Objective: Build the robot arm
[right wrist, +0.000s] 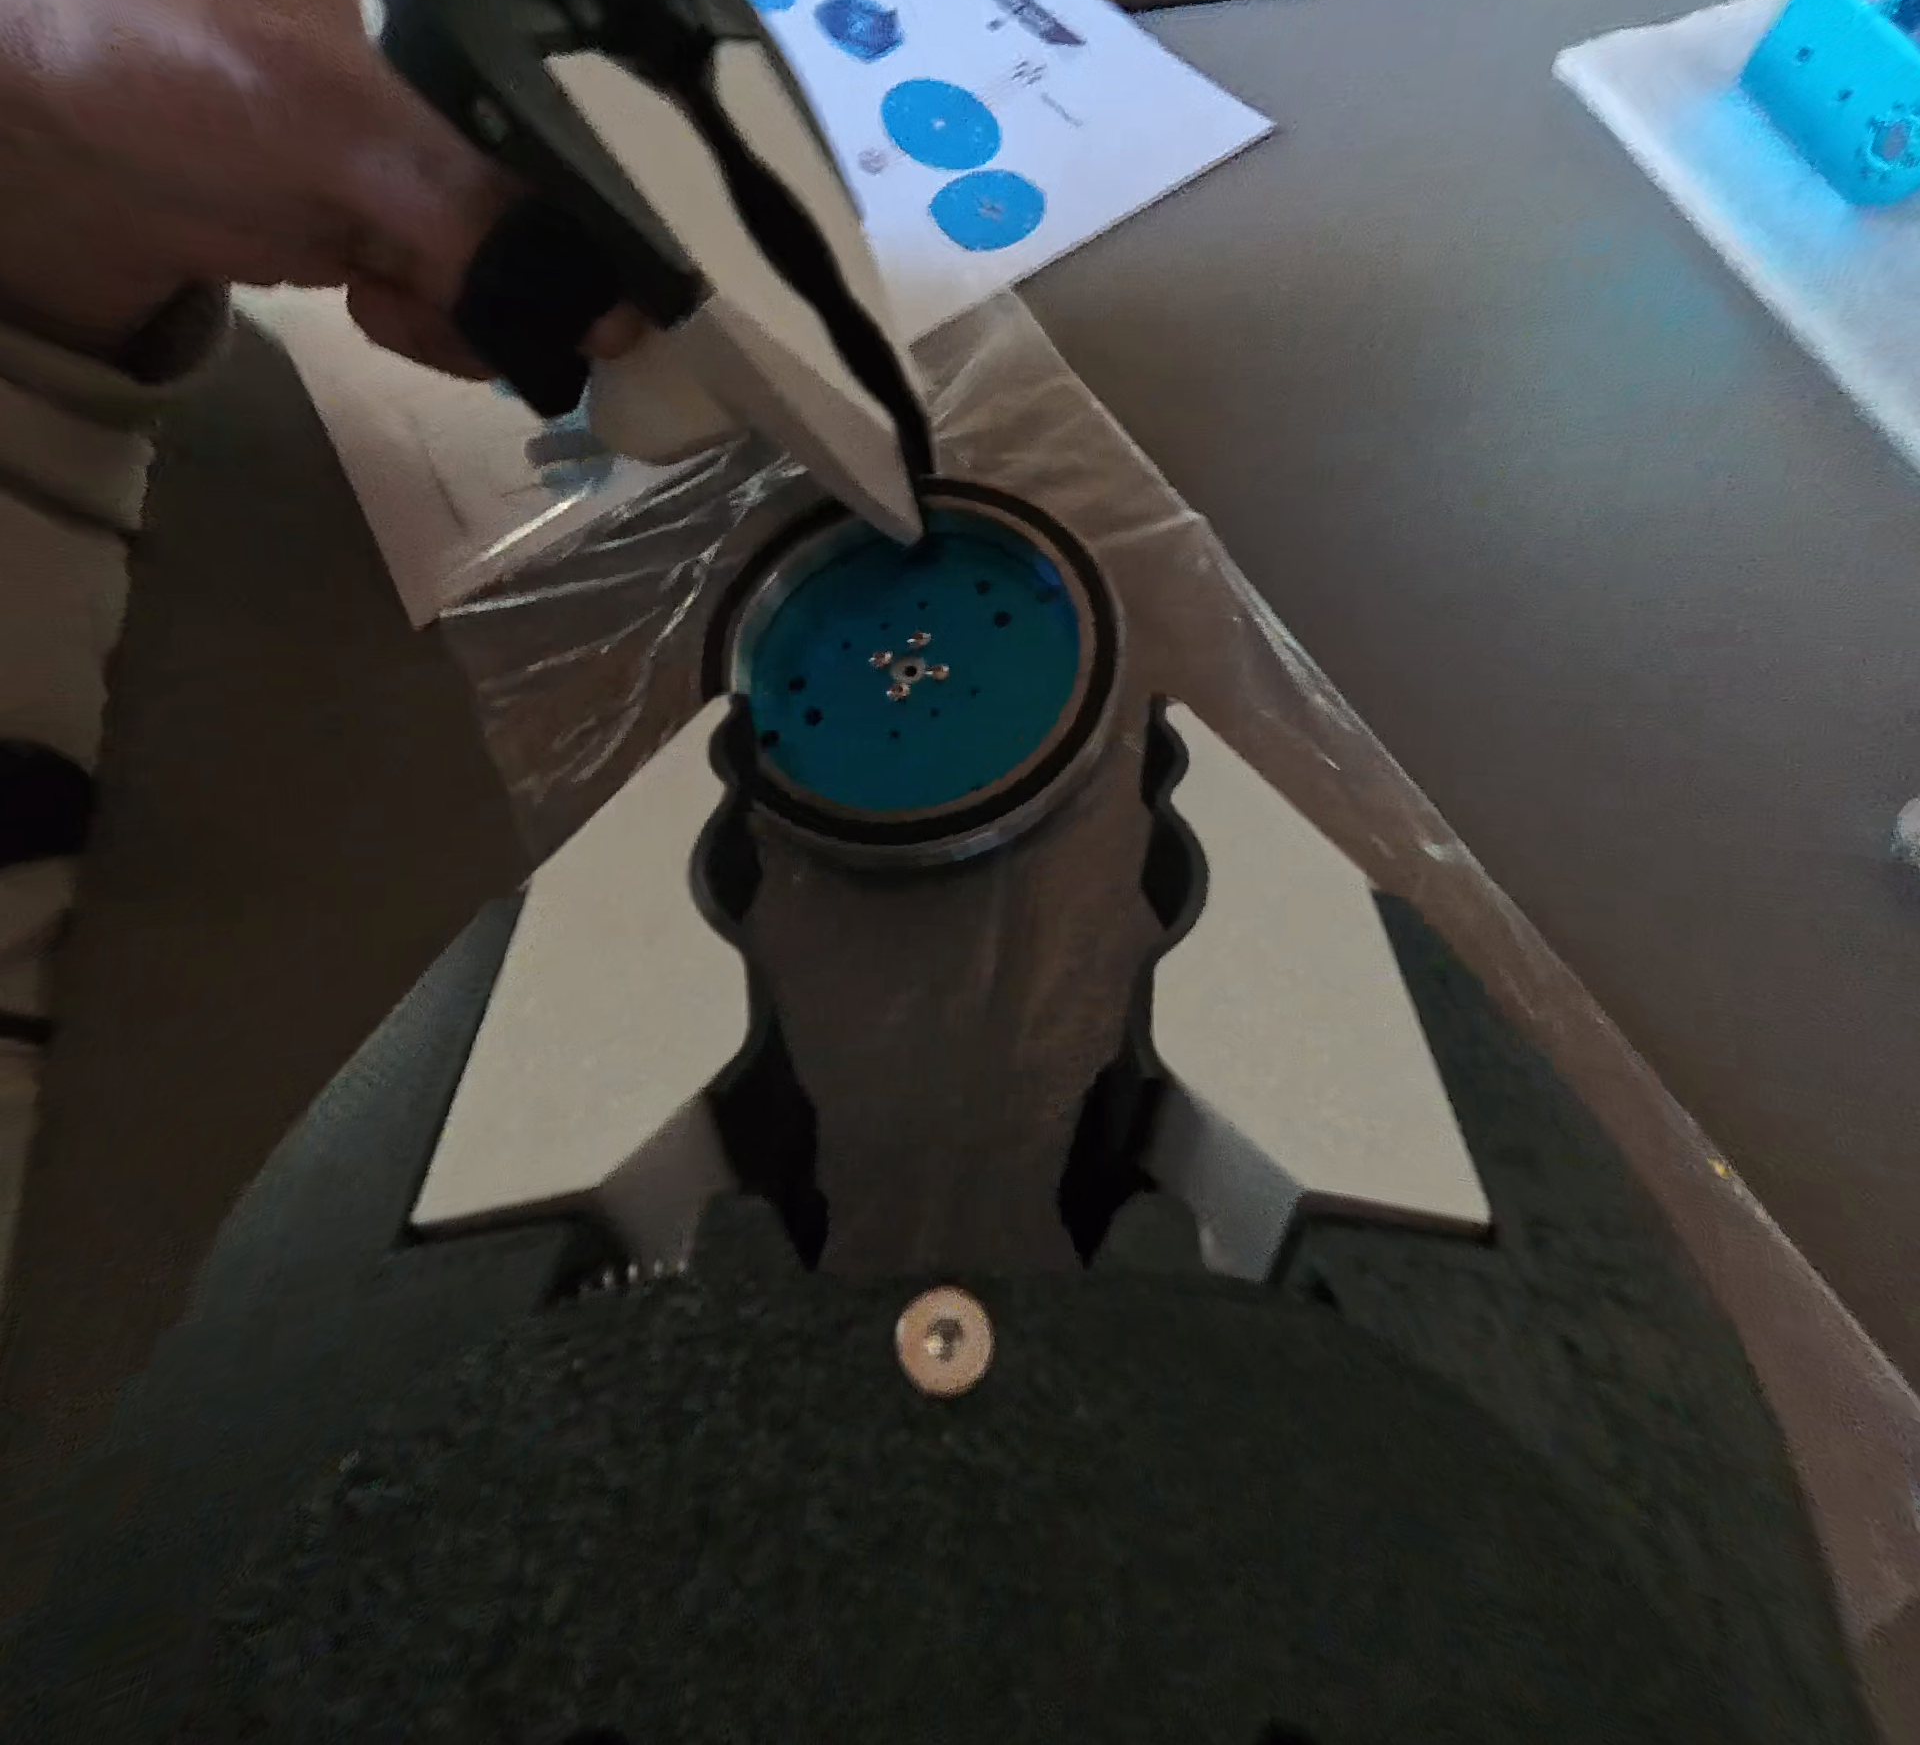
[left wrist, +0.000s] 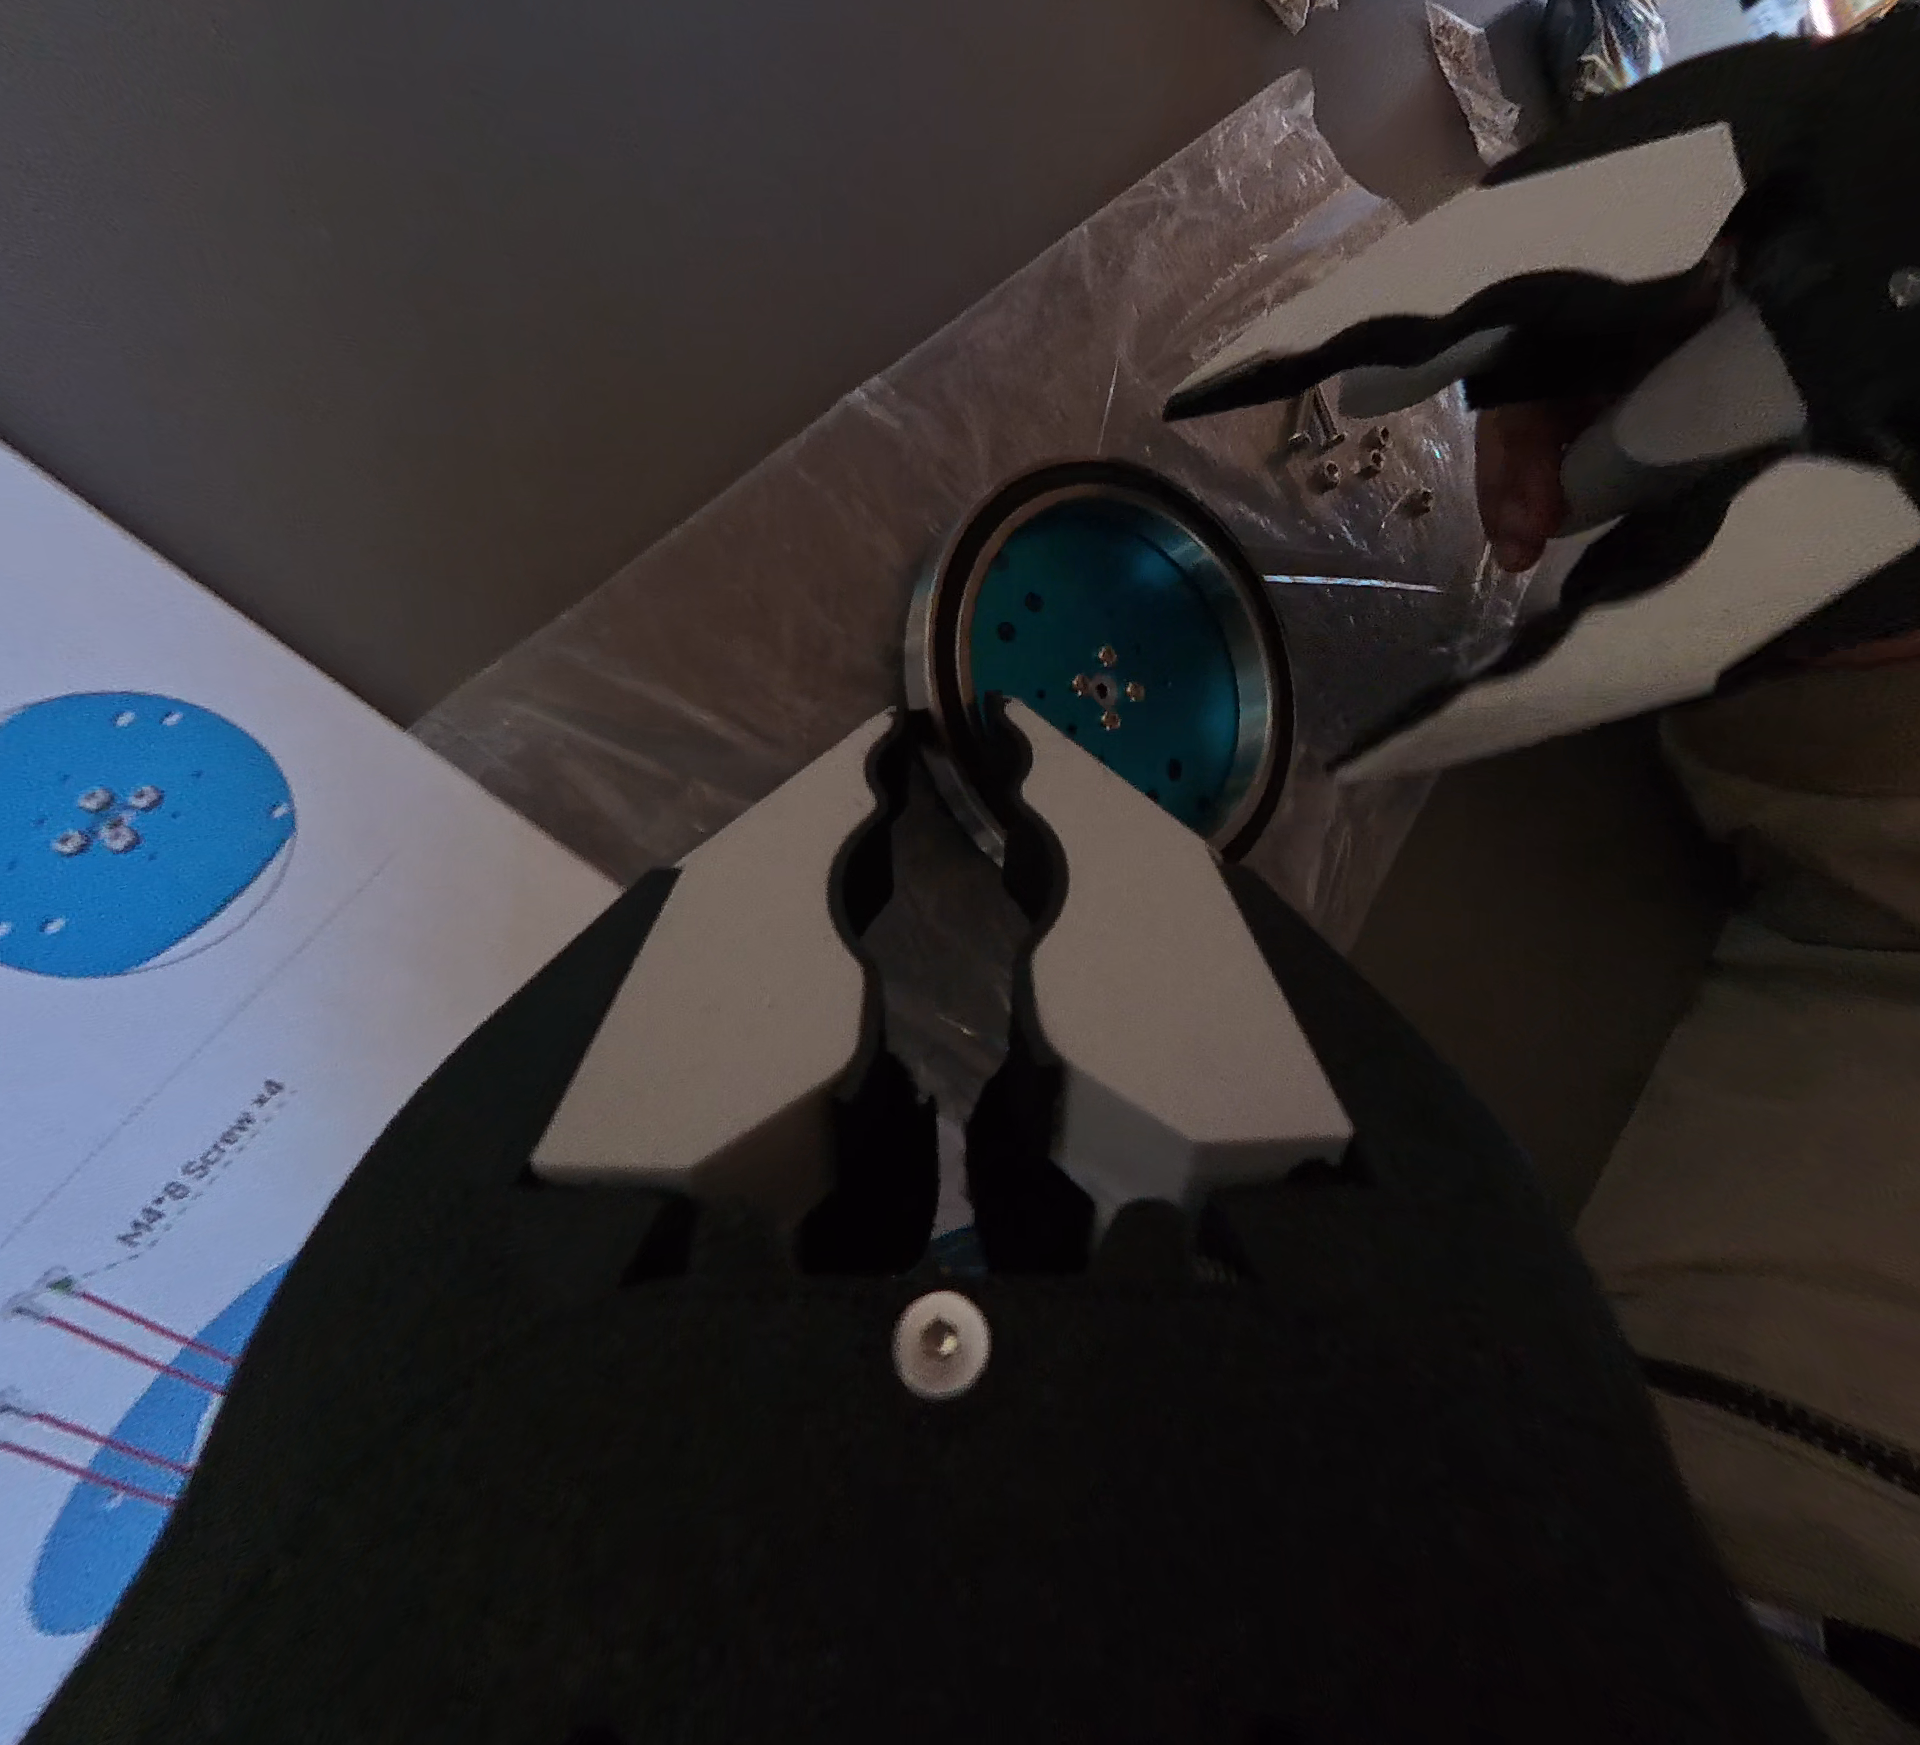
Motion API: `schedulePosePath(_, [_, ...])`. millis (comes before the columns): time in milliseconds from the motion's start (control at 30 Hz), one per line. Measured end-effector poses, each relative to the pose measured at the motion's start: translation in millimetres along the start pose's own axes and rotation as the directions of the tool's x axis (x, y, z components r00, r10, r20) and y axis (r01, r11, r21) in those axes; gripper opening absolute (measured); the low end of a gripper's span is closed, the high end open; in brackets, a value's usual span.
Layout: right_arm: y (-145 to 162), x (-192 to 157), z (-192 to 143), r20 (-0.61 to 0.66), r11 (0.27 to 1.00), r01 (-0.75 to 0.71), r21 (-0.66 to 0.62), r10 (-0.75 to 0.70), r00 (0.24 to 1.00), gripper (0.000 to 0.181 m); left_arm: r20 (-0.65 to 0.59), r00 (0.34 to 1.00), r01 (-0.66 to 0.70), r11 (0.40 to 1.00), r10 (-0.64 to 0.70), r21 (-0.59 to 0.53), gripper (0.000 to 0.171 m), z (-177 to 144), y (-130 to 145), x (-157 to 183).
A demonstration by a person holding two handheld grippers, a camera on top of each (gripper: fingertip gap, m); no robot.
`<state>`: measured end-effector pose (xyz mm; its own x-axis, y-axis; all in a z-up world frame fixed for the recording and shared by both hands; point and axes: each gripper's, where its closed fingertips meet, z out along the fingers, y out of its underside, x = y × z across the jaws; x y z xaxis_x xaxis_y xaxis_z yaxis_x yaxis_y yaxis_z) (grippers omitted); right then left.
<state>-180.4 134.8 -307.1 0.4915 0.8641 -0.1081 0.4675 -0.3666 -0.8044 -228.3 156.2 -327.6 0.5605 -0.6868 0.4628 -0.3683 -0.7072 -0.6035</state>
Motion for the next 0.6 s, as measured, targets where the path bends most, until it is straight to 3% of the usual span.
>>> schedulePosePath(167, [10, -7, 22, 0.004, 0.993, 0.078, -0.084, -0.077, 0.997, 0.096, 0.008, 1.000, -0.001, 1.000, 0.001, -0.002, 0.013, 2, -3, 0])
schedulePosePath(600, [8, -11, 22, 0.012, 0.995, 0.071, -0.063, -0.071, 0.997, 0.094, 0.014, 1.000, -0.004, 1.000, 0.004, 0.001, 0.014, 2, -3, -2])
